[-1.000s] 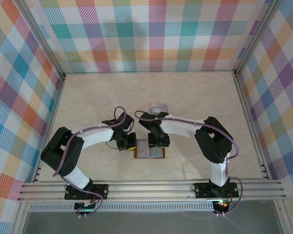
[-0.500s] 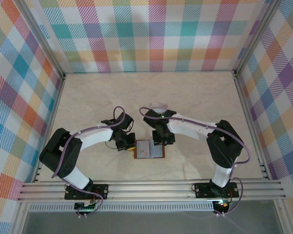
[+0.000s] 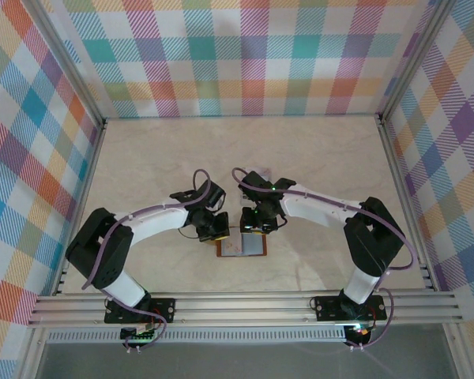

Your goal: Take the credit cards out of the card holder

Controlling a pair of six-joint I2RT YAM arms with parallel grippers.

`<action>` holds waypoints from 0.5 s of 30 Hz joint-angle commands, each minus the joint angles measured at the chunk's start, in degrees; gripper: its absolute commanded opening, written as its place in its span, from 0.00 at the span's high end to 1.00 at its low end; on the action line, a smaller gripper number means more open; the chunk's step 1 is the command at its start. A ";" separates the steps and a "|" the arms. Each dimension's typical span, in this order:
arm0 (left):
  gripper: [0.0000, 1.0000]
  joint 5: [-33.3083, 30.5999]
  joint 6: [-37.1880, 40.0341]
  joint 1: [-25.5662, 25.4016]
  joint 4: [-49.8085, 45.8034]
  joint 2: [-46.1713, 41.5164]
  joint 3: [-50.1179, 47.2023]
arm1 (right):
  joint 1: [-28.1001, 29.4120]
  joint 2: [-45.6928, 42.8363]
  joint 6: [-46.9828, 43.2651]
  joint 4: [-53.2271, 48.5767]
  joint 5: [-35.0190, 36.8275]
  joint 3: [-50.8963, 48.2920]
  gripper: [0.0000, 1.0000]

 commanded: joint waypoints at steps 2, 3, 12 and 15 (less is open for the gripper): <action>0.95 -1.86 -0.79 -1.12 -1.23 2.04 1.62 | -0.17 -1.07 -1.39 -2.43 1.16 0.94 0.66; 0.95 -2.35 -0.49 -1.06 -1.74 2.29 1.55 | -0.19 -1.65 -1.38 -1.51 0.31 0.74 0.67; 0.96 -3.27 0.36 -1.12 -1.81 4.08 0.40 | -0.49 0.21 2.62 13.00 -14.41 -4.67 0.81; 0.96 -3.65 0.50 -1.11 -2.08 4.19 0.23 | -0.72 2.21 3.81 16.51 -16.32 -6.16 0.82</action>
